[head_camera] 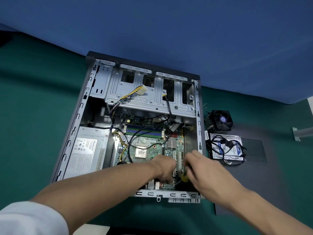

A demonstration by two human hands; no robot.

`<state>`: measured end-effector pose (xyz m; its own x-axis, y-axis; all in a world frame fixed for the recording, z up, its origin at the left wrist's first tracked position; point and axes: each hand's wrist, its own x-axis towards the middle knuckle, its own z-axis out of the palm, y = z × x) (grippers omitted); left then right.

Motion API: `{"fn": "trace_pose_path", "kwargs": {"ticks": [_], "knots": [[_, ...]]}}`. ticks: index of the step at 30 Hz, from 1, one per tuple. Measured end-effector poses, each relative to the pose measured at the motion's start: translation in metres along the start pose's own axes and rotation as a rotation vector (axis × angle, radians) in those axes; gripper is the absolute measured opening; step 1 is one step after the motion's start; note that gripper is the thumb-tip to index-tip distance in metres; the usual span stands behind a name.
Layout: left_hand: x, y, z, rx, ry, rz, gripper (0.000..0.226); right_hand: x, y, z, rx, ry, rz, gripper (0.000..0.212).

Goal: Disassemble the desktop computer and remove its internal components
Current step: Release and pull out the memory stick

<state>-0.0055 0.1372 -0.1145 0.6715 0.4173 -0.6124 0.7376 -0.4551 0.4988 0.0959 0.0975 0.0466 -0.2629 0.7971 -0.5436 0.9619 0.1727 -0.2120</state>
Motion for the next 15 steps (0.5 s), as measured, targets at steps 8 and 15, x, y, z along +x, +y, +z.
{"fn": "trace_pose_path", "kwargs": {"ticks": [8,15], "knots": [[-0.005,0.0,-0.001,0.038,0.003,0.042,0.021,-0.003,0.001,-0.004,0.074,-0.046,0.042,0.016],[-0.017,-0.007,-0.002,0.295,0.14,0.3,0.015,-0.004,0.005,-0.003,0.052,0.008,0.051,0.011]]}}
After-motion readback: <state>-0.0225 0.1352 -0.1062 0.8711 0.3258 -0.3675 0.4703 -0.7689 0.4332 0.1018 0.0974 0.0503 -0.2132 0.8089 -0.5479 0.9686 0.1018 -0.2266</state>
